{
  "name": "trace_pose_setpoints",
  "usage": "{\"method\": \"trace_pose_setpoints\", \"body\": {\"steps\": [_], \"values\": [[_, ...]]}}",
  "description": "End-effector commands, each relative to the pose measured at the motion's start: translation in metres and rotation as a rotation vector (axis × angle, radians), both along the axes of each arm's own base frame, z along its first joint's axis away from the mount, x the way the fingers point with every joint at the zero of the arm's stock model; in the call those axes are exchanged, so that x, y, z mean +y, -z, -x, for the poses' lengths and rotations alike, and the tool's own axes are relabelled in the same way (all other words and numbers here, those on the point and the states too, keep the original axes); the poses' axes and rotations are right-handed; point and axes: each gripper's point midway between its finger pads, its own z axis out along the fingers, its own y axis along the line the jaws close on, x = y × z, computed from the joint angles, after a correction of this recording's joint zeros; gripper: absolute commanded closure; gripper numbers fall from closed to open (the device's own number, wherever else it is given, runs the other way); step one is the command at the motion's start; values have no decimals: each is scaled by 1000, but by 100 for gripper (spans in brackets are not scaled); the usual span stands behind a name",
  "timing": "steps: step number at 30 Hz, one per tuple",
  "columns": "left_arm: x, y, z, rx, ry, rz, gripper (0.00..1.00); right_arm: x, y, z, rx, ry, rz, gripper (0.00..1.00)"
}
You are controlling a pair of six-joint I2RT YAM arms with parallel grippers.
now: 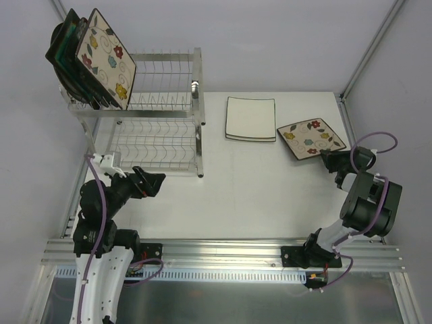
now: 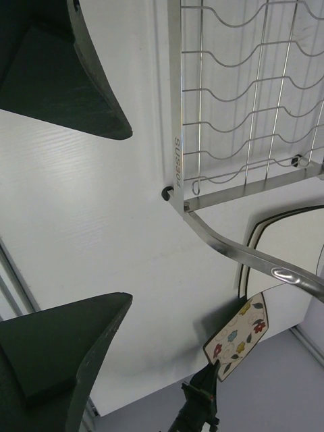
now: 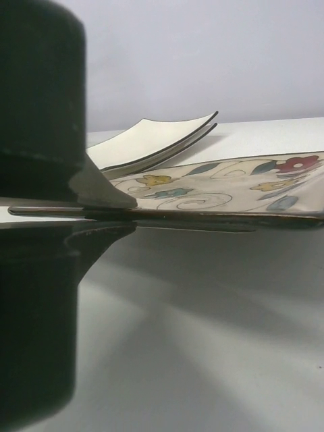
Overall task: Load the plates into the dish rack
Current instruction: Grab a plate with the right arm
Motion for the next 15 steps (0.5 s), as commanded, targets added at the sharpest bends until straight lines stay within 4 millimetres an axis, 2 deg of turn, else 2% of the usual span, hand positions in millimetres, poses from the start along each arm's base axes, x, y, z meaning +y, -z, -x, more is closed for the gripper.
{"method": "trace_pose_setpoints", "body": {"steps": [1,9,14,15], "values": [[-11,-31,4,-40,55,55,3,-11,-89,-21,-241,-37,121,99],[-20,-45,4,20,70,159,2,-2,-136,-20,-318,-86,122,99],[-28,-49,3,74,97,218,2,5,-156,-12,-340,-107,121,99],[-31,-50,4,85,112,233,1,8,-165,-10,-356,-114,129,99]]}}
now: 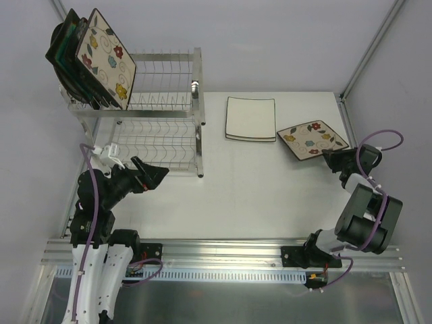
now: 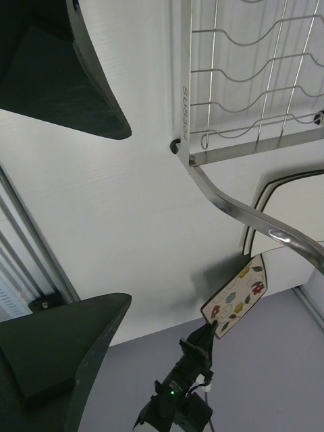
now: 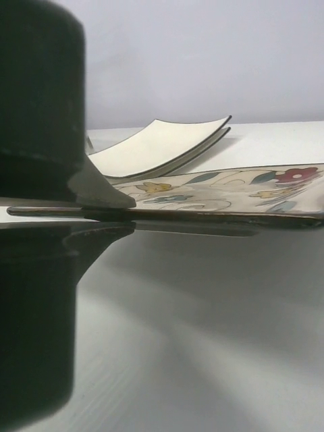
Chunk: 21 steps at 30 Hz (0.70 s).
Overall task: Load the plates into the dish rack
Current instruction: Grab a plate with the right arm
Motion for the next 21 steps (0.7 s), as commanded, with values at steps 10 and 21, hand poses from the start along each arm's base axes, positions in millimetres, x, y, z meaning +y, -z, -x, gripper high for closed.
{"method": "trace_pose_setpoints", "body": {"steps": [10,21], "values": [[-25,-17,6,66,114,116,1,39,-170,-2,-447,-178,104,99],[-54,-14,7,121,177,97,1,111,-193,18,-502,-413,42,99]]}}
